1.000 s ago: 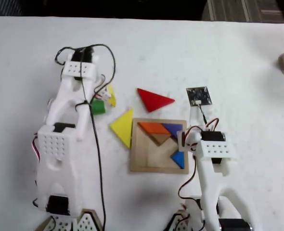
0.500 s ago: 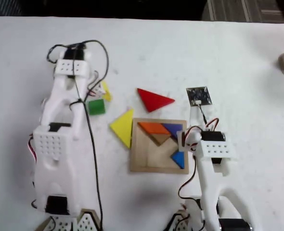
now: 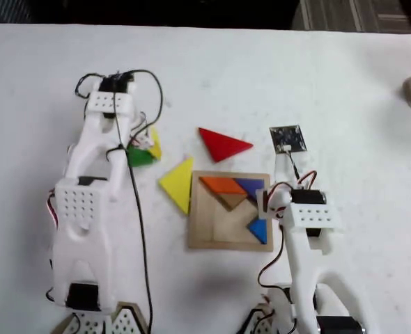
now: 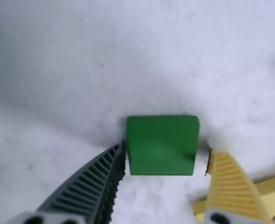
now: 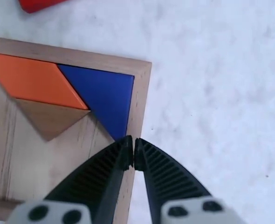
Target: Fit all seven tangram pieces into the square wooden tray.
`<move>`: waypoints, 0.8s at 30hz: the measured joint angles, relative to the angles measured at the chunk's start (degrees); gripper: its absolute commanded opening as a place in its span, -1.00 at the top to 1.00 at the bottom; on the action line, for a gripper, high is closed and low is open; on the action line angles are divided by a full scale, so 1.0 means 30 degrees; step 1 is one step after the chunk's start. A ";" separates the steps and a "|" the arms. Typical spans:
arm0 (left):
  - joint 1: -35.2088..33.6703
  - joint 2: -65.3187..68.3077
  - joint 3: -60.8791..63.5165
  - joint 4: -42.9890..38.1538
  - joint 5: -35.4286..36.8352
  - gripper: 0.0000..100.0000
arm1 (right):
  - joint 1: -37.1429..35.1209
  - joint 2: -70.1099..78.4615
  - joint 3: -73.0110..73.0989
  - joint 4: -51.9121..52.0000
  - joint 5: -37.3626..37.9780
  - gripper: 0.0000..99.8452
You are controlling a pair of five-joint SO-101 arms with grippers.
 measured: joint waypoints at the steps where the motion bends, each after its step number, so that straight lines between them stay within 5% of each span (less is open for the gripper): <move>1: 0.0088 0.0000 0.0000 0.0000 0.0000 0.52 | 0.0000 0.0000 0.0000 0.0000 0.0000 0.97; 7: 0.0527 0.0000 -0.0381 -0.0029 -0.0147 0.80 | 0.0000 0.0000 0.0000 0.0000 0.0000 0.97; 24: 0.0674 -0.0088 -0.2667 0.1201 -0.0205 0.80 | 0.0000 0.0000 0.0000 0.0000 0.0000 0.97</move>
